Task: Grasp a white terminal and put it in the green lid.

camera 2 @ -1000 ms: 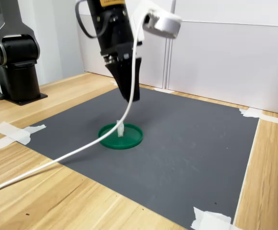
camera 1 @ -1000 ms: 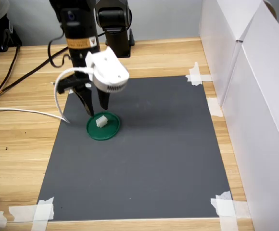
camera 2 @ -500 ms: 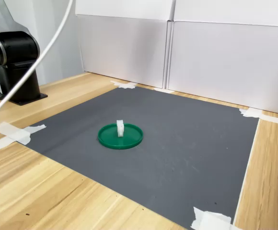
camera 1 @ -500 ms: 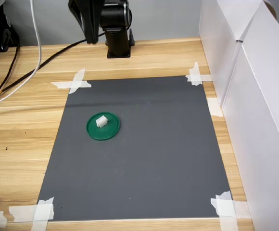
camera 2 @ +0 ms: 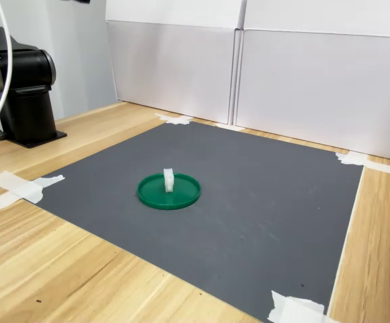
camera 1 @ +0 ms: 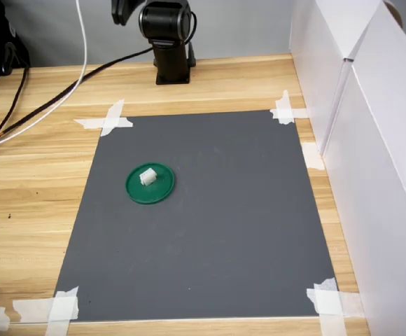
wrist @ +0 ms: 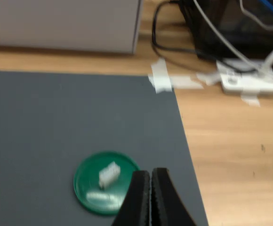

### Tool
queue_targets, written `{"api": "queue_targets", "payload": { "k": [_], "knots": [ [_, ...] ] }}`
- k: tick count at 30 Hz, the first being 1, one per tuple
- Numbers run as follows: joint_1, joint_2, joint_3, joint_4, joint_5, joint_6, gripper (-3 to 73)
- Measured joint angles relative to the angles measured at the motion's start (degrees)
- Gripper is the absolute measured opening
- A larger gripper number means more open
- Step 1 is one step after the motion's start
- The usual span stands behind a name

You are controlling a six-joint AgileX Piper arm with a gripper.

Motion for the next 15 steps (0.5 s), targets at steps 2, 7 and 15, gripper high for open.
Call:
{"api": "queue_targets", "payload": {
  "k": [2, 7, 15],
  "knots": [
    [-0.4, -2.3, 2.7, 0.0, 0.2, 0.0, -1.5],
    [-0.4, -5.9, 8.8, 0.8, 0.4, 0.0, -1.5],
    [-0.4, -10.4, 14.1, 1.0, 1.2, 0.0, -1.5]
  ]
}}
